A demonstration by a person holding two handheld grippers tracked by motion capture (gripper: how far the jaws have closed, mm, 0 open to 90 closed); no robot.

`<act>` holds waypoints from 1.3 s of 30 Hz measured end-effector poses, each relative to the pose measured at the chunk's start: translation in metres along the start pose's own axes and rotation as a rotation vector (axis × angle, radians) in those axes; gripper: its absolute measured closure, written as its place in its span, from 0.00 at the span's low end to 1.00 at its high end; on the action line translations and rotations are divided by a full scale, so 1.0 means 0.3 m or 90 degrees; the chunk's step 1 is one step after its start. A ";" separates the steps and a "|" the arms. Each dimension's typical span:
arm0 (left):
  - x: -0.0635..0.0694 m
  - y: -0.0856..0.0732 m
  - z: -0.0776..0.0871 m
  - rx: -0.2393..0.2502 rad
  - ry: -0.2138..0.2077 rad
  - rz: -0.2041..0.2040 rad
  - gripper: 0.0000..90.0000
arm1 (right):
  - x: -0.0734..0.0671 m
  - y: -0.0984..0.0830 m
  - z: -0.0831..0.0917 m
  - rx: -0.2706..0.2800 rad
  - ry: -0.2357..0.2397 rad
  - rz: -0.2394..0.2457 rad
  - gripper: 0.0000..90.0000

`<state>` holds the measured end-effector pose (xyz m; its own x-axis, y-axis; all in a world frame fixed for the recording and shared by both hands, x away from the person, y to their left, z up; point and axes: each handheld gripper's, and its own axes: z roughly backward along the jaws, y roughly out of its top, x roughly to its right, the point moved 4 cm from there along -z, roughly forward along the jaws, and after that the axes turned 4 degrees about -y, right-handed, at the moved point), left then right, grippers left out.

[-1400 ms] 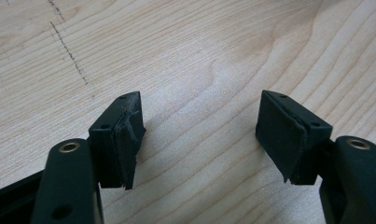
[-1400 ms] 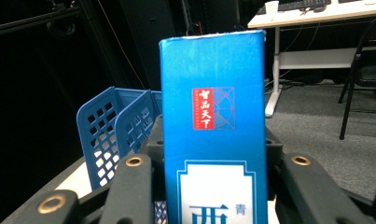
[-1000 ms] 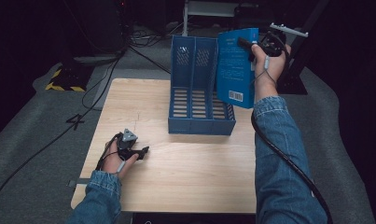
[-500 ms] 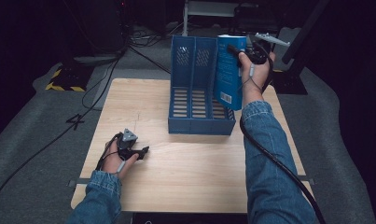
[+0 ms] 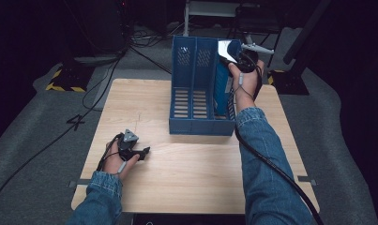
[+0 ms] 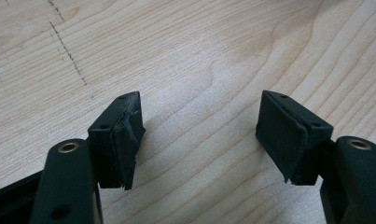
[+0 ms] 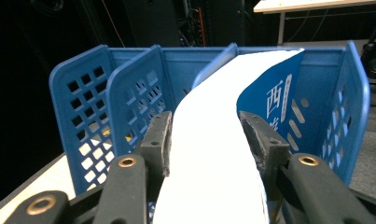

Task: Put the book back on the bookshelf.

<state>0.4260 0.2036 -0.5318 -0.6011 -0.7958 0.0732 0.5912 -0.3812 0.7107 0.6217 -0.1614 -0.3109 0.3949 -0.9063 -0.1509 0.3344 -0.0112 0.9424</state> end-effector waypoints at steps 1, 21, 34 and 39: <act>0.000 0.000 0.000 0.000 0.000 0.000 0.36 | 0.006 -0.011 -0.005 -0.003 -0.001 -0.008 0.64; 0.005 -0.002 0.001 -0.001 -0.001 0.000 0.36 | -0.021 -0.054 0.026 -0.096 -0.077 0.064 0.57; 0.009 -0.009 0.009 0.000 -0.001 -0.004 0.36 | -0.026 -0.008 -0.038 -0.187 -0.141 0.049 0.67; 0.009 -0.009 0.009 0.000 -0.001 -0.004 0.36 | -0.013 -0.009 -0.044 -0.118 -0.150 0.039 0.68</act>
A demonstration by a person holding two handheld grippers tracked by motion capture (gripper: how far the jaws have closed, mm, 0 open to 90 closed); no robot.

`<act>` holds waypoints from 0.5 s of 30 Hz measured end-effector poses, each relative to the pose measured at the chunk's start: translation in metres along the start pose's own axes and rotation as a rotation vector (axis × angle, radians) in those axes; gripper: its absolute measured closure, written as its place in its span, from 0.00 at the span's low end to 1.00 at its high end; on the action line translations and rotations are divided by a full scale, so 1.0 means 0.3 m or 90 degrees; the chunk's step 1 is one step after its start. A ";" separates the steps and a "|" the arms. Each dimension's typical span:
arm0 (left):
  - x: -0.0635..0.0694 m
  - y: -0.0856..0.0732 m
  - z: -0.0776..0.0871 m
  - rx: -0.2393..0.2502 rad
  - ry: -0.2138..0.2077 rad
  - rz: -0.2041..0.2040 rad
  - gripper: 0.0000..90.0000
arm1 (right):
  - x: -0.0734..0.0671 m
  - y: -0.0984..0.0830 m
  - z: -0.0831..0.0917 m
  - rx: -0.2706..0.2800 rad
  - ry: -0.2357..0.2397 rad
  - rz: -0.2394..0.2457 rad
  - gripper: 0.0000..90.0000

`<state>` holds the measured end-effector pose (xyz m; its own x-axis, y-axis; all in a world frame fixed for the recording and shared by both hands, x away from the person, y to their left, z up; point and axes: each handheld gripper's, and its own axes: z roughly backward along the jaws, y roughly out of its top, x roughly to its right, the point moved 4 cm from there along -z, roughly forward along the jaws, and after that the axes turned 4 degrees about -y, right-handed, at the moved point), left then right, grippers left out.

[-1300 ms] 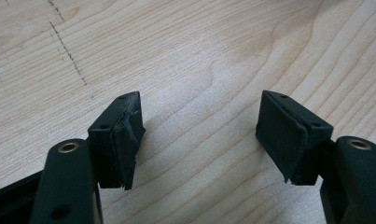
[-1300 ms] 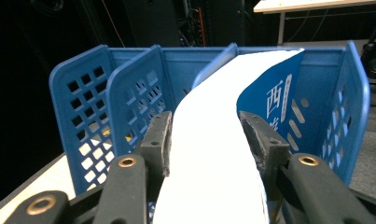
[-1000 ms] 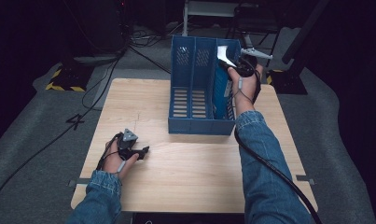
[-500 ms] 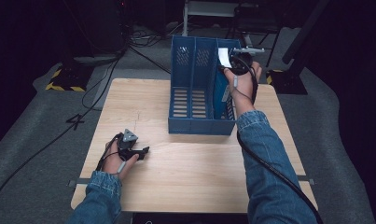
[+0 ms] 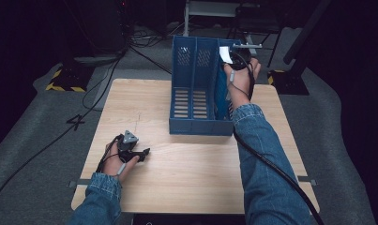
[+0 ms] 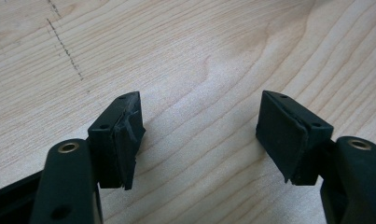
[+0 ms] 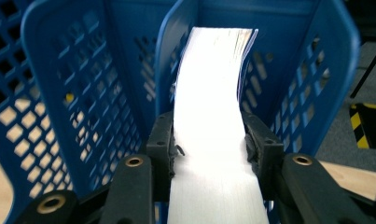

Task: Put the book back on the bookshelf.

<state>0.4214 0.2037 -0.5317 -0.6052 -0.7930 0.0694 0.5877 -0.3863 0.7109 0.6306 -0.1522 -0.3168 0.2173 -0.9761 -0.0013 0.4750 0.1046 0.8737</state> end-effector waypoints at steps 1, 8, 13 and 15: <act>0.000 0.000 0.000 -0.001 0.000 0.001 0.36 | 0.000 0.003 -0.003 0.011 0.001 -0.002 0.68; -0.001 -0.001 0.002 -0.001 -0.001 -0.004 0.35 | -0.001 0.000 -0.039 0.003 0.011 -0.003 0.61; 0.000 -0.002 0.002 -0.001 -0.005 0.000 0.35 | -0.001 0.023 0.017 0.035 0.033 -0.003 0.46; 0.000 -0.001 0.001 0.000 -0.005 0.001 0.35 | -0.004 0.028 0.052 0.043 0.036 0.018 0.42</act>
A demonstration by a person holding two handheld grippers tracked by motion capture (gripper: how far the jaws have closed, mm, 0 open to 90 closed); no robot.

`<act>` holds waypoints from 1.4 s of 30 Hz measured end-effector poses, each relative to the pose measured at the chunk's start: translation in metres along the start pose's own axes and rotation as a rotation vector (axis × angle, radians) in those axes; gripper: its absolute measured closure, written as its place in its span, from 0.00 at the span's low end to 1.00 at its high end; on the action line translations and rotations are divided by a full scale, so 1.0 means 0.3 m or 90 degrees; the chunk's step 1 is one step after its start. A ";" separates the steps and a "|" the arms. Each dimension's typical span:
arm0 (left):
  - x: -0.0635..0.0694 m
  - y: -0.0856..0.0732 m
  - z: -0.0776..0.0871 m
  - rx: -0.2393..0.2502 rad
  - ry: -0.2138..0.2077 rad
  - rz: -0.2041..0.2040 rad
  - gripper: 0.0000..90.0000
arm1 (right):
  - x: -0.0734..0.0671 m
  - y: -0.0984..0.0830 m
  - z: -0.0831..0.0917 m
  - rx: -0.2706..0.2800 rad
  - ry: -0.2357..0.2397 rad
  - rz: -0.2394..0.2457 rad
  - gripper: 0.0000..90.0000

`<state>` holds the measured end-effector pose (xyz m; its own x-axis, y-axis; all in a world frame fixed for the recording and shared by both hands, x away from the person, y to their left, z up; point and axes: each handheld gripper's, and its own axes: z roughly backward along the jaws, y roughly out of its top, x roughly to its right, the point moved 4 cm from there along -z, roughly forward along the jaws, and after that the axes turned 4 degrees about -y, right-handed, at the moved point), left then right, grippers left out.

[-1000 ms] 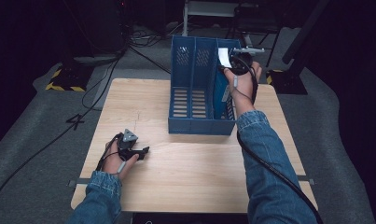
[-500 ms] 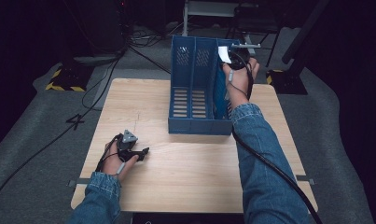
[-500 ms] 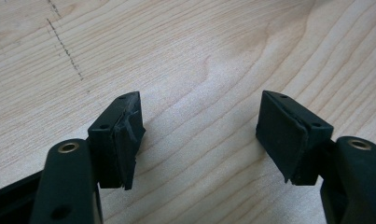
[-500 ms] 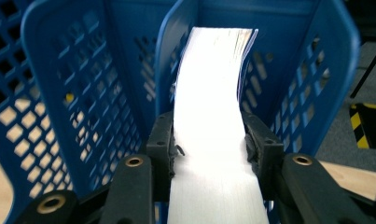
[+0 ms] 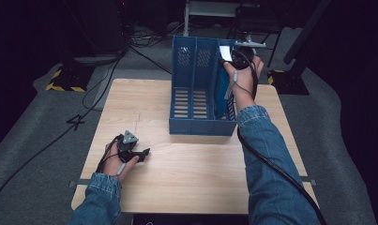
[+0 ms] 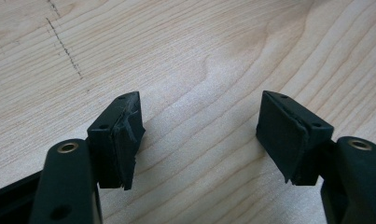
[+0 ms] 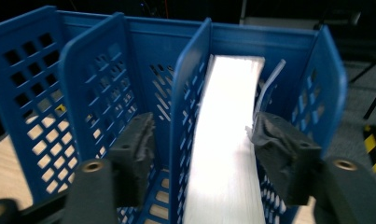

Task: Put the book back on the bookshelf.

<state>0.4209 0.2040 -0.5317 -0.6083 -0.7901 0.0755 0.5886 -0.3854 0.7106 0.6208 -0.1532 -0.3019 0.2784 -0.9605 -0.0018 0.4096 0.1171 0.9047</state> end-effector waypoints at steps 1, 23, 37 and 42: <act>0.000 0.000 0.000 -0.001 0.000 -0.001 0.35 | -0.001 0.000 0.022 0.007 0.012 0.008 0.42; -0.008 -0.027 0.027 -0.001 0.001 0.000 0.33 | 0.048 -0.133 0.388 -0.014 0.143 0.110 0.33; -0.010 -0.013 0.010 -0.009 -0.006 -0.003 0.24 | 0.156 -0.259 0.488 -0.034 0.151 0.103 0.29; -0.004 -0.012 0.005 -0.020 -0.018 -0.022 0.17 | 0.203 -0.336 0.509 -0.052 0.163 0.114 0.28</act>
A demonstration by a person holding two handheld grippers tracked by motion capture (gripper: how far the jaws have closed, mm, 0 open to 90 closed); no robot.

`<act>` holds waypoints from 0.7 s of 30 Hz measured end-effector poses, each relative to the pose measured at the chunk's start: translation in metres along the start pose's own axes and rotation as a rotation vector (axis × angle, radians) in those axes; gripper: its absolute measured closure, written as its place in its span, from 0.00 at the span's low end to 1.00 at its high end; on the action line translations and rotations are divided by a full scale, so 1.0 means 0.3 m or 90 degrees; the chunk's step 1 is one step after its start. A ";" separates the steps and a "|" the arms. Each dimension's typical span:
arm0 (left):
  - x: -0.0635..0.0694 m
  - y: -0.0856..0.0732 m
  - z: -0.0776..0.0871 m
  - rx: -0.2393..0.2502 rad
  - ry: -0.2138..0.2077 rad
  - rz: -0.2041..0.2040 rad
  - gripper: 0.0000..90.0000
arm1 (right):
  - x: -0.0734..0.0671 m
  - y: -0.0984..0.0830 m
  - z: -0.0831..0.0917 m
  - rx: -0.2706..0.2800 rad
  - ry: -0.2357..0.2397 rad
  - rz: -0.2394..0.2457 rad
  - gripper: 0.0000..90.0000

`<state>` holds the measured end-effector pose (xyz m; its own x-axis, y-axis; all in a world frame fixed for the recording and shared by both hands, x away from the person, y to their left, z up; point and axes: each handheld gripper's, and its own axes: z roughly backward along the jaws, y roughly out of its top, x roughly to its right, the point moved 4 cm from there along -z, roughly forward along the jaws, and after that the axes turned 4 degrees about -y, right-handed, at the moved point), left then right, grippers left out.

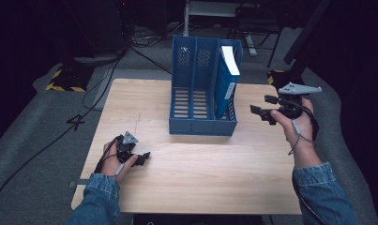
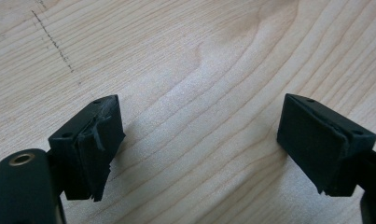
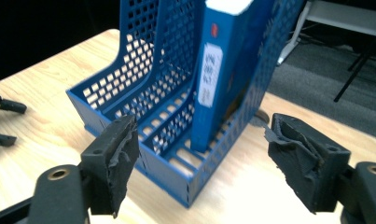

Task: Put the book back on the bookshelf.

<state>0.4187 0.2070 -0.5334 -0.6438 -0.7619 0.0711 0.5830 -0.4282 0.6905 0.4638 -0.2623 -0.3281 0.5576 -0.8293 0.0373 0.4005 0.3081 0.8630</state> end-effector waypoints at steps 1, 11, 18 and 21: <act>0.000 0.000 0.000 0.001 -0.002 0.002 0.17 | 0.003 -0.014 0.003 0.000 0.000 -0.003 0.27; -0.001 0.000 0.001 -0.001 0.001 -0.003 0.17 | -0.015 -0.247 0.005 -0.081 0.044 0.017 0.27; 0.000 0.000 0.000 0.000 0.000 -0.002 0.17 | -0.058 -0.378 -0.028 -0.134 0.062 0.037 0.27; 0.000 0.000 0.000 -0.001 0.000 -0.001 0.17 | -0.064 -0.423 -0.049 -0.129 0.069 0.026 0.29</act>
<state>0.4186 0.2070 -0.5333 -0.6452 -0.7608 0.0699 0.5826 -0.4308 0.6892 0.4127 -0.2786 -0.4458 0.6473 -0.7622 0.0067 0.5073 0.4373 0.7426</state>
